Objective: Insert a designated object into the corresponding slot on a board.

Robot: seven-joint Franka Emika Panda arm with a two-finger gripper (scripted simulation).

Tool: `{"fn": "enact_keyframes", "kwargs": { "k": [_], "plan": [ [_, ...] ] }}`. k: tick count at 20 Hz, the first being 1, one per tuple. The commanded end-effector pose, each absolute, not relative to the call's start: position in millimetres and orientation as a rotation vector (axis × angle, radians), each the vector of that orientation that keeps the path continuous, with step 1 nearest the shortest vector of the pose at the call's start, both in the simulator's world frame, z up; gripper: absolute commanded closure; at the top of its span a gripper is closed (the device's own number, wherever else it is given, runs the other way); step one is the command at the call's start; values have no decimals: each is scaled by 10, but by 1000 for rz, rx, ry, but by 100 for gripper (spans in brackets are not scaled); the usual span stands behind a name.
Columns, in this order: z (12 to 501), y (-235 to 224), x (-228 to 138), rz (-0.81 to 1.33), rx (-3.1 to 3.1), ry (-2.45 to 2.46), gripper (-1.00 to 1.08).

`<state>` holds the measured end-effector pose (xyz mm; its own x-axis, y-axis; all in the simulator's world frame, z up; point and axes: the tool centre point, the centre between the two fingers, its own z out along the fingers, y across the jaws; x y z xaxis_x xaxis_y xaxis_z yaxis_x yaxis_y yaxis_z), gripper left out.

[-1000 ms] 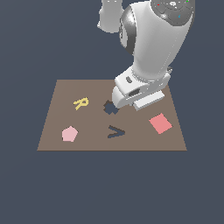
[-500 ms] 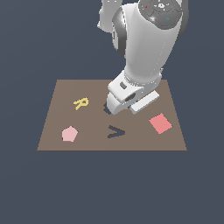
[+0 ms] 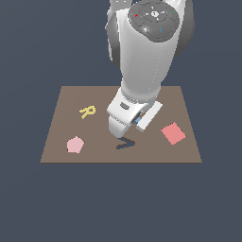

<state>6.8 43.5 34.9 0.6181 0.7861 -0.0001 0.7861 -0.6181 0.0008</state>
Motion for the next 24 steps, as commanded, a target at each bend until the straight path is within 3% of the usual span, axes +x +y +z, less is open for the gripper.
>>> {"fn": "enact_keyframes", "kwargs": {
  "k": [1, 24],
  "plan": [
    [359, 356, 170, 1, 2763, 1493, 108],
    [401, 150, 868, 0, 2317, 2121, 108]
  ]
}}
